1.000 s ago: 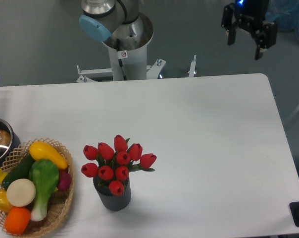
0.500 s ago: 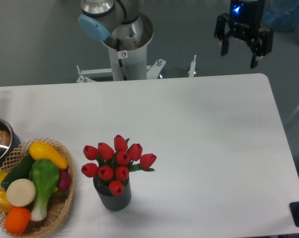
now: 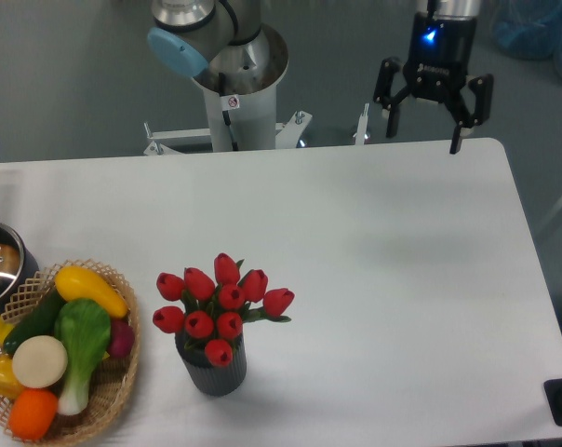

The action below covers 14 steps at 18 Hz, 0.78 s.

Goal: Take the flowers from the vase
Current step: 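Move the open gripper down toward the red tulips in the black vase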

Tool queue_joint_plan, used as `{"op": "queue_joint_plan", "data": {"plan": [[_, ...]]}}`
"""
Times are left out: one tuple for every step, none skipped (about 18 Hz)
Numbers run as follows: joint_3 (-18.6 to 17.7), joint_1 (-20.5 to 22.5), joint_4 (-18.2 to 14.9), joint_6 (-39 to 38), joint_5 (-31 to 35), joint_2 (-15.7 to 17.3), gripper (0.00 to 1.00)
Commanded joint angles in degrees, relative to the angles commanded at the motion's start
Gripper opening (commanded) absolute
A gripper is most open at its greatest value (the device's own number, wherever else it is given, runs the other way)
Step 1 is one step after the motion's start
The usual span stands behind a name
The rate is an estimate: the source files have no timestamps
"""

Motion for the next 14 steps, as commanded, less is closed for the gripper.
{"op": "queue_joint_plan", "data": {"plan": [[-0.3,0.1,0.0,-0.2,-3.2,-0.1,1.0],[-0.9,0.2,0.0,-0.2,-6.3,-0.2,1.0],[-1.3,0.2,0.1,0.0,-9.4,-0.7,1.0],[-1.4,0.2,0.1,0.0,-12.4,-1.4,1.0],[-1.5,0.2,0.1,0.1,-14.7,-1.9,1.0],[-1.6,0.0,0.1,0.1,-16.3,-2.6,1.0],[-2.5,-0.8,0.3,0.1,-17.9,-3.4,1.0],[-3.5,-1.9,0.3,0.3,-18.4,-3.9,1.0],[-4.0,-2.8,0.4,0.3,-18.4,-4.3,1.0],[-4.2,-3.5,0.4,0.3,-18.5,-5.0,1.0],[-4.2,-4.0,0.4,0.3,-18.5,-5.2,1.0],[-4.2,-4.6,0.4,0.3,-18.7,-5.4,1.0],[-4.1,-5.3,0.4,0.3,-19.1,-6.2,1.0],[-4.2,-5.9,0.8,0.3,-19.8,-6.9,1.0]]}}
